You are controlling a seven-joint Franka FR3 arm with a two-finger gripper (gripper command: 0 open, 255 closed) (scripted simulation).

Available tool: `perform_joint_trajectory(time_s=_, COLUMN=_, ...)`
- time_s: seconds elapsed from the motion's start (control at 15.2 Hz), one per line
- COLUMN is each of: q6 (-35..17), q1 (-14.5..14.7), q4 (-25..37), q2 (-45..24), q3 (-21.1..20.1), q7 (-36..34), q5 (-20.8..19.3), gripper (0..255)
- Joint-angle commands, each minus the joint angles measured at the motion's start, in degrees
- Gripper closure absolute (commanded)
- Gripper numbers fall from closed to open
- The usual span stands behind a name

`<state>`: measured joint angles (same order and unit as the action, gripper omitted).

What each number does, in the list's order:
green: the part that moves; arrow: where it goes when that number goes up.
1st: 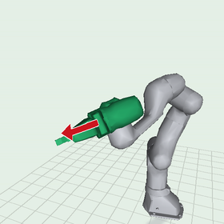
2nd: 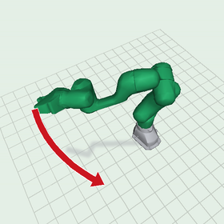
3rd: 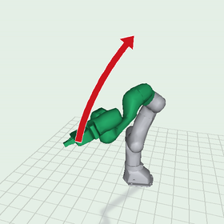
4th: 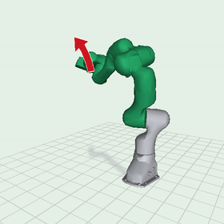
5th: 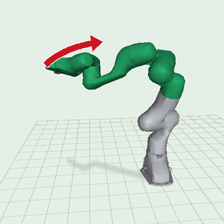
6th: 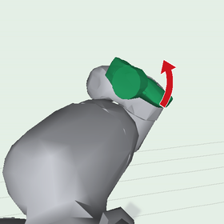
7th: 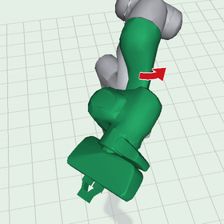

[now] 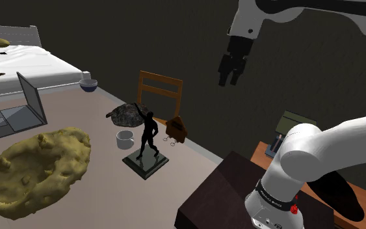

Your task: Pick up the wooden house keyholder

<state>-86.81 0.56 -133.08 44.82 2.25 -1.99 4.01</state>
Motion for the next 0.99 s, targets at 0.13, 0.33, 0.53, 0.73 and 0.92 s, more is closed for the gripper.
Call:
perform_joint_trajectory(time_s=0.13, q6=-3.6, q1=-0.2, q4=-1.4, q2=-2.2, q3=1.0, q7=1.6, q5=-0.8, gripper=0)
perform_joint_trajectory(time_s=0.33, q6=-9.1, q1=-0.5, q4=-2.9, q2=-6.0, q3=2.5, q7=3.9, q5=-1.8, gripper=0)
perform_joint_trajectory(time_s=0.53, q6=-14.5, q1=-0.8, q4=-3.6, q2=-10.5, q3=4.0, q7=6.2, q5=-2.5, gripper=0)
perform_joint_trajectory(time_s=0.73, q6=-19.8, q1=-1.0, q4=-3.6, q2=-15.5, q3=5.5, q7=8.4, q5=-3.0, gripper=0)
perform_joint_trajectory(time_s=0.92, q6=-24.8, q1=-1.0, q4=-2.8, q2=-21.1, q3=7.0, q7=10.7, q5=-3.0, gripper=0)
